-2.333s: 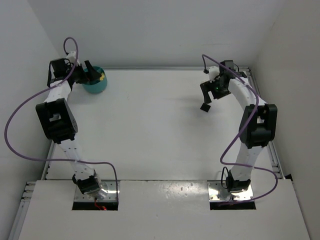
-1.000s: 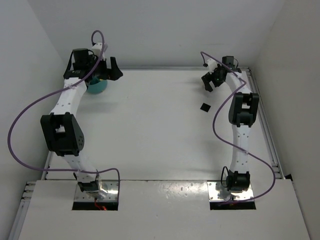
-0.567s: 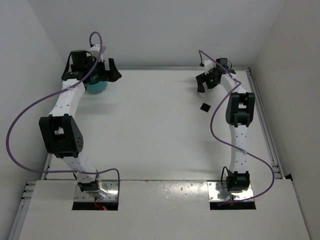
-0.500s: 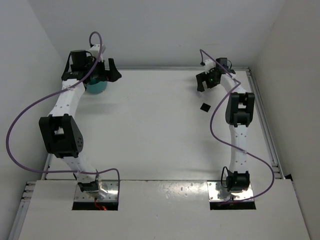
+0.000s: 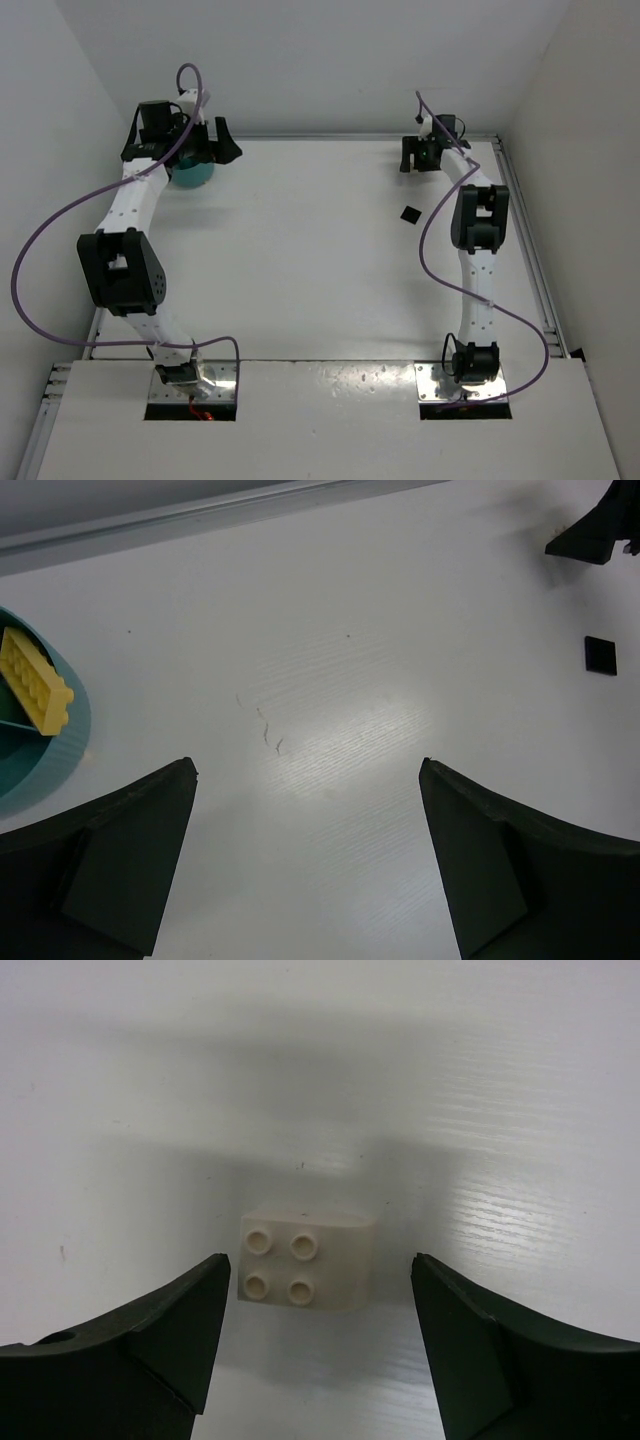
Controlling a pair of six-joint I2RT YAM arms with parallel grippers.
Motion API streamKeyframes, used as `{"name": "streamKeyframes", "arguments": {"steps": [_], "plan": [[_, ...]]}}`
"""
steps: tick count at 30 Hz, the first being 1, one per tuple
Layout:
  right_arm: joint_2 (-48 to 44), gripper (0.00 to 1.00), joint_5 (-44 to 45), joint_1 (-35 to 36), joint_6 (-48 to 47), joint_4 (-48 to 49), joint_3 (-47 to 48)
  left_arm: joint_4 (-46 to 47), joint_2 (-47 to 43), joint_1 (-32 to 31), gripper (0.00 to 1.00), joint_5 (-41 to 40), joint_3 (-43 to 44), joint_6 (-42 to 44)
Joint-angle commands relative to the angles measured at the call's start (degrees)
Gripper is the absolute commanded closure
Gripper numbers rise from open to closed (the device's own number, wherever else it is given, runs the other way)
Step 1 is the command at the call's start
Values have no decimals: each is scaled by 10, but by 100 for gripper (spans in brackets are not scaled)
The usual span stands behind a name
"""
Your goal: Sort the legos into containers by color
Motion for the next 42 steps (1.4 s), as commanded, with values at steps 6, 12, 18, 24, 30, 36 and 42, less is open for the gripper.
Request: {"name": "streamKeyframes", "arguments": {"steps": [6,12,18,24,30,36,42], "plan": [[-1,32,69,18,10,-10,-31,6,-15,11,0,5,1,-1],[-1,42,89,28,-12,-10,-63,6,-15,16,0,0,-10,-1],[-13,63,77,34,-29,-15,-84,17,-21,16,0,-6,-30,-1],[-77,80,-95,34,-55,-45,-124,79,-49,26,0,94,-98,-17],[-162,86,-333,40,5,-44,-148,167,-78,20,0,134,-183,-63],[-186,86,-467,79,228,68,-188,256,-100,-49,0,116,-256,-79],[-197,86,-546,106,397,224,-250,289,-73,-139,8,77,-269,-7]]}}
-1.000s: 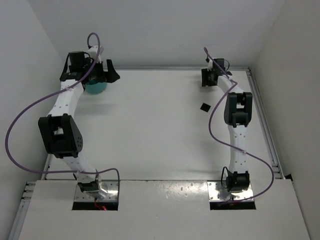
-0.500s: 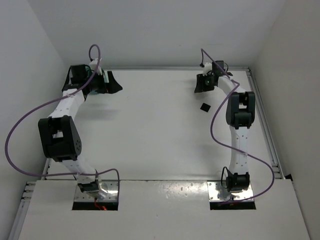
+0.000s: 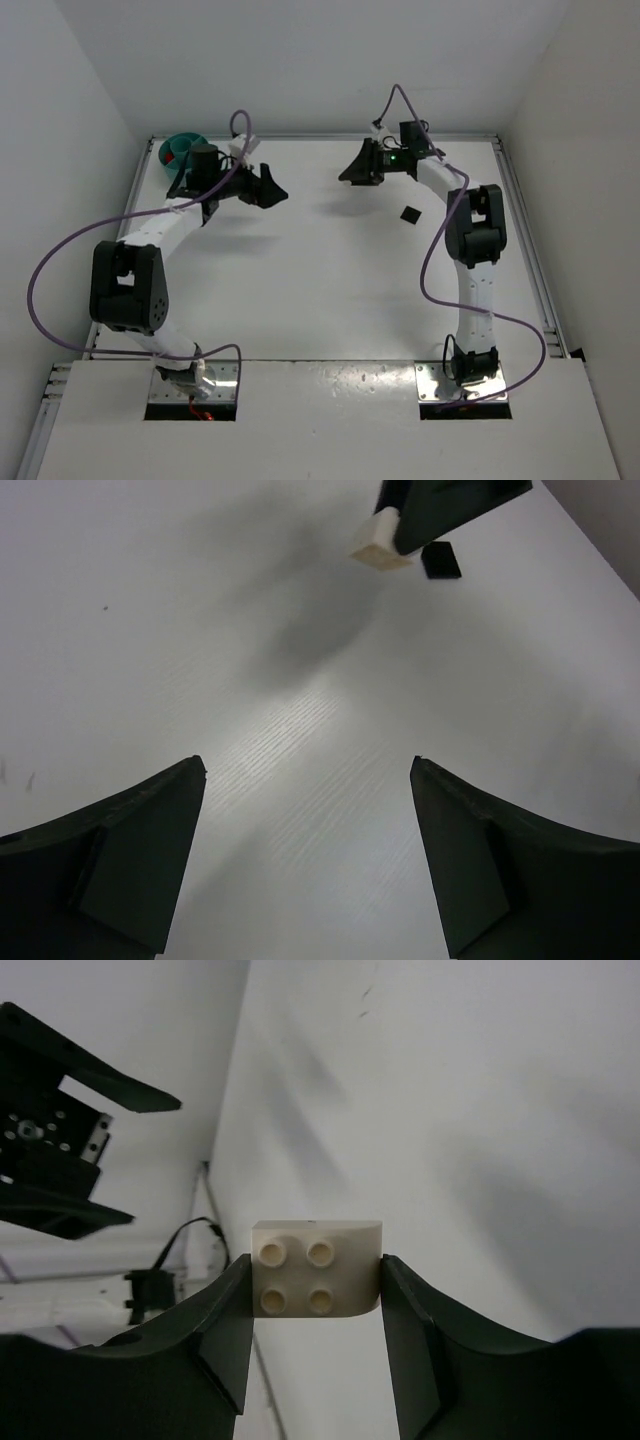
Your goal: Sort the legos into containers by color
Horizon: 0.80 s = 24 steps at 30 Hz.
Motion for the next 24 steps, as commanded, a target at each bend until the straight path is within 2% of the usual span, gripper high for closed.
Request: {"name": "streamKeyframes", "arguments": {"steps": [1,11,17,24], "plan": [[-26,86,-83,16,126,100,-21,60,10,-35,11,-15,7,51],[-54,86,-105,38,159,118,-27,89,95,-114,25,-62,54,57],[-61,86,-110,38,159,113,-47,129,113,-134,25,-62,72,28],[-66,86,-110,38,165,113,-52,162,118,-159,18,-62,90,4]]}}
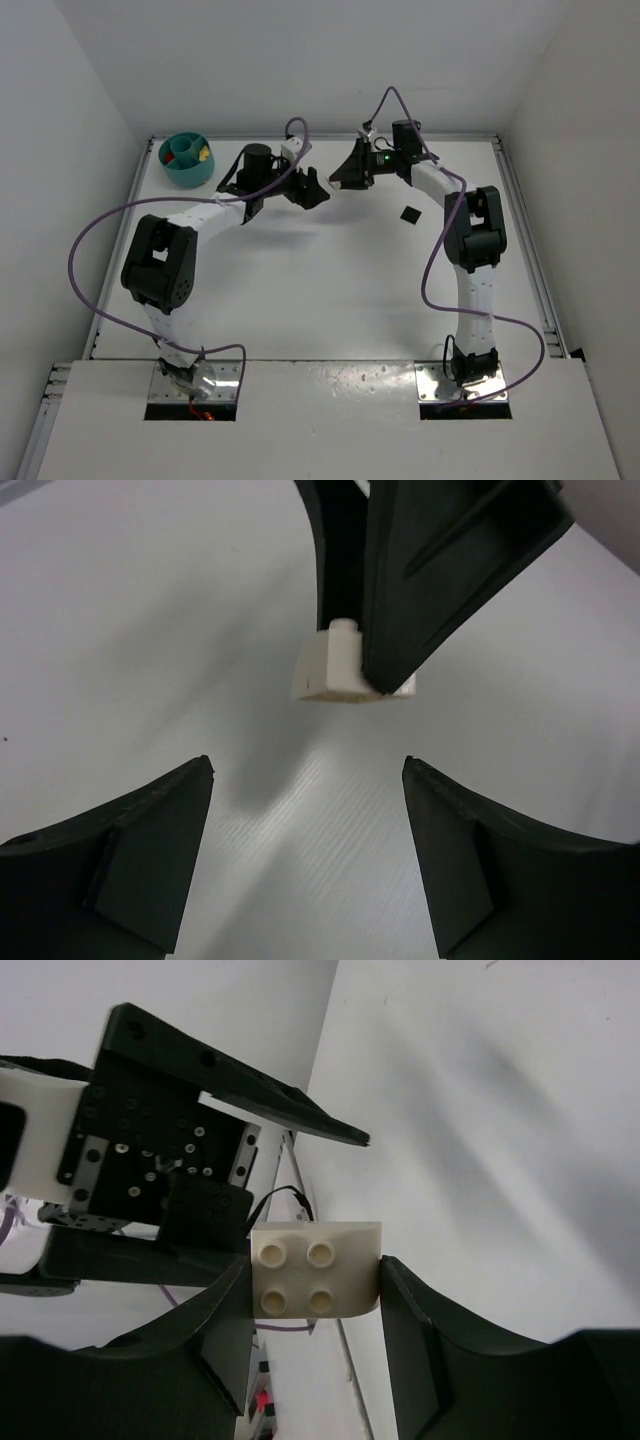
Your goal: Sort the legos into containers by color
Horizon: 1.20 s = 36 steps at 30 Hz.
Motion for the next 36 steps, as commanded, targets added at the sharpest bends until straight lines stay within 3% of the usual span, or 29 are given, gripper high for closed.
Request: {"name": "streamKeyframes", "arguments": {"steps": [1,9,14,18,22,24,25,26,28,32,35,36], "plan": [[-35,86,-14,3,10,20,-7,54,0,-14,18,3,28,-13],[-41,86,-30,9,21,36,-7,54,11,-35,19,9,47,-19],[-41,86,-45,14,32,50,-7,61,17,-46,29,-21,52,-19],[-41,86,-52,14,37,57,-7,61,17,-46,50,-89,57,-26],[-41,86,-57,14,43,57,-7,55,22,-46,80,-122,71,-36],[-41,84,-57,14,43,57,-13,50,22,-39,87,-129,71,-41],[-47,74,-57,14,43,57,-18,39,22,-39,91,-129,71,-41],[-47,50,-43,8,48,57,-26,32,14,-32,91,-123,71,-41],[-60,24,-20,2,55,57,-49,7,-3,-19,95,-106,60,-29],[-79,4,6,-48,34,29,-66,-20,-90,35,95,-97,-6,-14],[-92,0,38,-83,-26,-12,-66,-79,-135,72,95,-122,-28,-9],[-101,0,57,-91,-61,-80,-52,-93,-161,104,95,-127,-28,-9]]}}
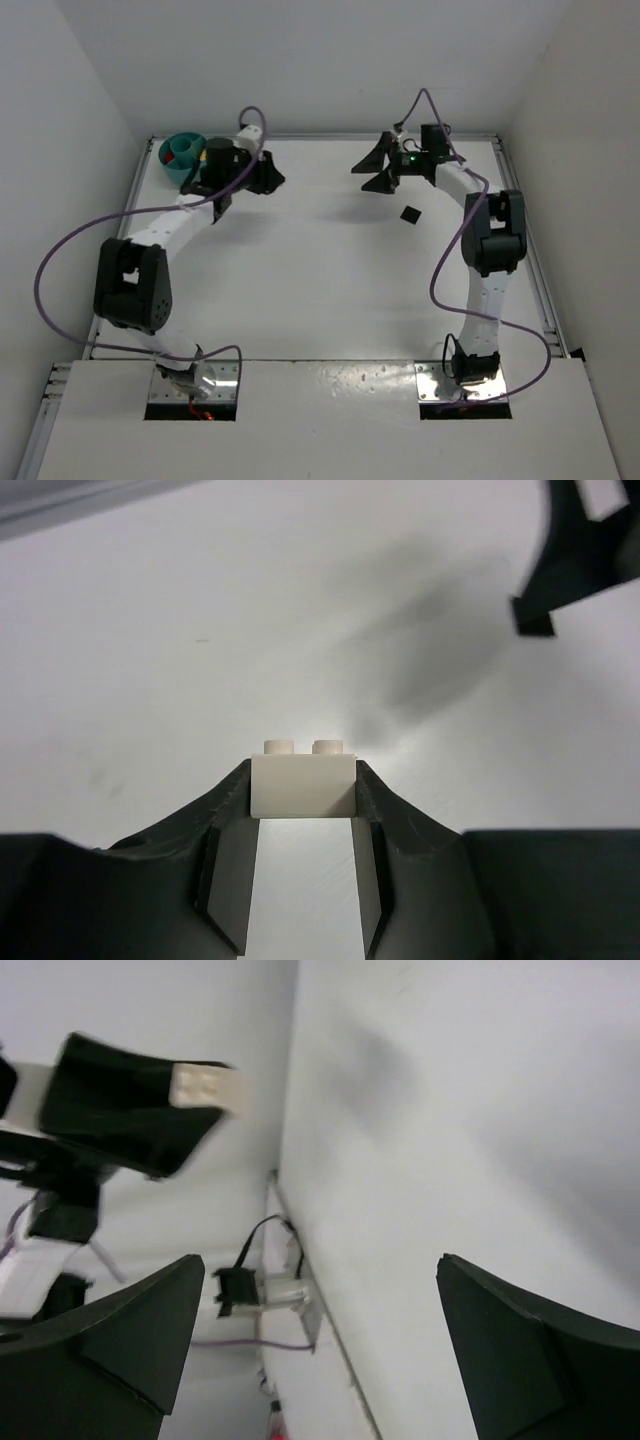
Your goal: Sort the legos into containers by color
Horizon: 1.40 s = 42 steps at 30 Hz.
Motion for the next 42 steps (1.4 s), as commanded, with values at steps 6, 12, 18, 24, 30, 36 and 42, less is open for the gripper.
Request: {"name": "streamKeyframes", "arguments": {"steps": [6,12,18,24,30,36,42], "plan": [[-115,0,450,-27,-465,-290,41,-119,-115,144,95,-115,34,5],[-172,0,516,-47,-522,-282,-36,-120,-62,214,95,-136,79,-23],[-215,0,516,-47,-543,-282,-77,-120,28,240,95,-157,162,-53],[-244,0,548,-47,-560,-288,-111,-120,93,251,92,-180,216,-43],[-264,0,553,-47,-560,-288,-129,-120,150,273,92,-186,264,-32],[-269,0,553,-47,-565,-288,-129,-120,182,283,92,-180,314,-27],[-269,0,553,-47,-565,-293,-129,-120,236,283,91,-180,390,-21]]}}
